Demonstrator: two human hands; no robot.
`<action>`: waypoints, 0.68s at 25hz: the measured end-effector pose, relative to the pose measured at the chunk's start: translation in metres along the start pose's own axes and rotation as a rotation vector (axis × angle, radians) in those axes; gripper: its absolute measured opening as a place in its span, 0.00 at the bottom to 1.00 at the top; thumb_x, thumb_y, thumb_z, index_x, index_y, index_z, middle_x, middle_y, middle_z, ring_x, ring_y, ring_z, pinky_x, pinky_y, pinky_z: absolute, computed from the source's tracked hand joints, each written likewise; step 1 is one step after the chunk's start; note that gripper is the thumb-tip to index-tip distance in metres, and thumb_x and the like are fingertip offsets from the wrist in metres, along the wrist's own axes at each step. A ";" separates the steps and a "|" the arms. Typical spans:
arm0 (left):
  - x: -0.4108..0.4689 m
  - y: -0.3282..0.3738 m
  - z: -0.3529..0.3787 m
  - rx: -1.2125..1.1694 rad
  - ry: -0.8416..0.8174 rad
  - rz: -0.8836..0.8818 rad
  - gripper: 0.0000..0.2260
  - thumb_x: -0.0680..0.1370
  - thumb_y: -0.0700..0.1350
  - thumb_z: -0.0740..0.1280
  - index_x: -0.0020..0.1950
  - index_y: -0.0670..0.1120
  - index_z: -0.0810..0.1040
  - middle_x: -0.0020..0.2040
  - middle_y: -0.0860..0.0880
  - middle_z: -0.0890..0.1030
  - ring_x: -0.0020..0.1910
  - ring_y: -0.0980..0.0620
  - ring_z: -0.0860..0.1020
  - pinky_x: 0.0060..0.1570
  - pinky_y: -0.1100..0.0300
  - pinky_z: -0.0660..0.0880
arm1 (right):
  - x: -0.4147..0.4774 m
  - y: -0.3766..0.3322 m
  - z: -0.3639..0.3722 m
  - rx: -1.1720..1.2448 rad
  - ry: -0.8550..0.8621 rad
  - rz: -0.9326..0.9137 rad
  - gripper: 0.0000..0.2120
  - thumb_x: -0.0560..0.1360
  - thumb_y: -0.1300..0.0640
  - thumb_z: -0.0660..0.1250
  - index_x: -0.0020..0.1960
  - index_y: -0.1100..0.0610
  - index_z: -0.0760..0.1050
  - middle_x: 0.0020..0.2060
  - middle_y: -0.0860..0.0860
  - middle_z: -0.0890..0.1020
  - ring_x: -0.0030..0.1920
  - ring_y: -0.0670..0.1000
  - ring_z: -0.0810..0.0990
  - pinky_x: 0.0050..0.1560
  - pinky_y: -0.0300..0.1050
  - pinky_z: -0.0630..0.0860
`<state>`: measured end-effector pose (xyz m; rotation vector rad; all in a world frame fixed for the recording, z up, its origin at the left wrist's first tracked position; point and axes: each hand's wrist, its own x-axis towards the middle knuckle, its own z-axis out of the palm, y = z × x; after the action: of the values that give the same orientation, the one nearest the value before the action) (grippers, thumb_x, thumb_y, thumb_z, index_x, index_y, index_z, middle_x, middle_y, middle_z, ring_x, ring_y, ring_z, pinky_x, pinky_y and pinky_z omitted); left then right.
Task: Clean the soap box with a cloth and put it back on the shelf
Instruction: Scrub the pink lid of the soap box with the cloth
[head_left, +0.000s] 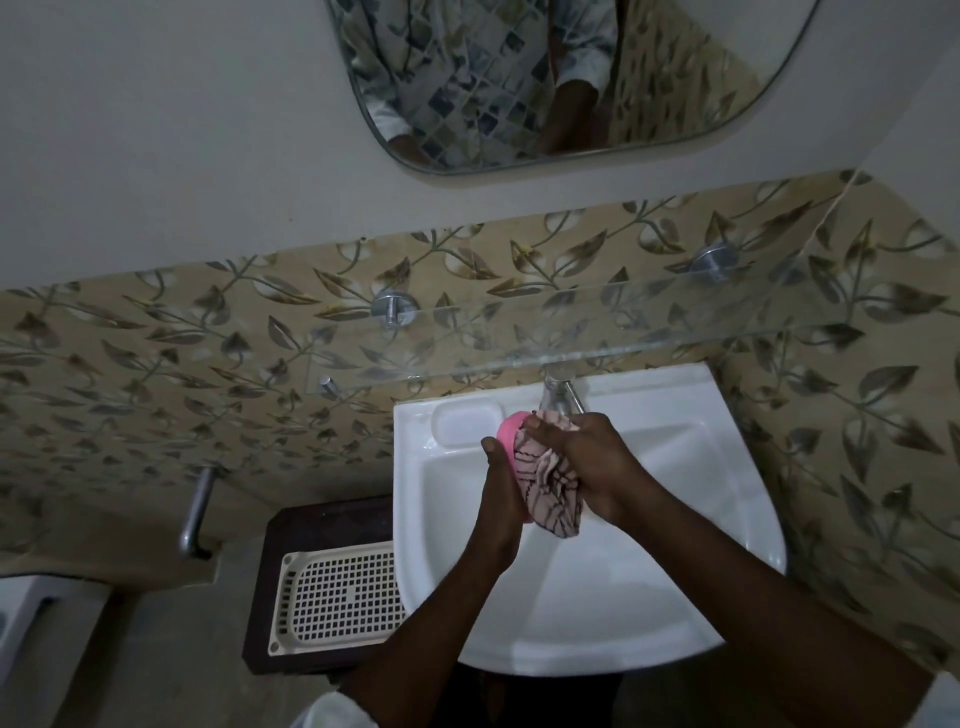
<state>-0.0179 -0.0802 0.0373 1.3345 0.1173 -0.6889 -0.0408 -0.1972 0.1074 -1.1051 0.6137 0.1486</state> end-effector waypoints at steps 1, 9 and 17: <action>-0.001 -0.002 -0.001 -0.028 -0.033 0.047 0.34 0.72 0.76 0.47 0.58 0.59 0.83 0.56 0.51 0.86 0.55 0.52 0.84 0.45 0.61 0.81 | 0.002 -0.006 0.003 0.119 0.019 0.069 0.15 0.75 0.59 0.72 0.55 0.70 0.79 0.50 0.68 0.83 0.47 0.63 0.85 0.49 0.56 0.82; 0.009 0.019 -0.037 -0.687 -0.163 -0.213 0.41 0.75 0.71 0.55 0.71 0.39 0.72 0.62 0.33 0.79 0.56 0.33 0.81 0.55 0.37 0.78 | -0.018 -0.053 -0.032 0.362 -0.042 -0.102 0.10 0.70 0.70 0.67 0.51 0.65 0.76 0.33 0.58 0.80 0.25 0.47 0.78 0.23 0.38 0.76; 0.007 0.015 -0.037 -0.532 -0.205 -0.350 0.40 0.76 0.71 0.51 0.74 0.42 0.69 0.61 0.34 0.78 0.53 0.36 0.80 0.56 0.42 0.76 | -0.013 -0.030 -0.030 -0.411 0.219 -0.494 0.17 0.69 0.67 0.74 0.54 0.53 0.78 0.45 0.50 0.86 0.46 0.52 0.85 0.43 0.46 0.82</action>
<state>0.0066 -0.0475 0.0378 0.7325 0.3487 -1.0039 -0.0506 -0.2342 0.1284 -1.6546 0.4967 -0.2901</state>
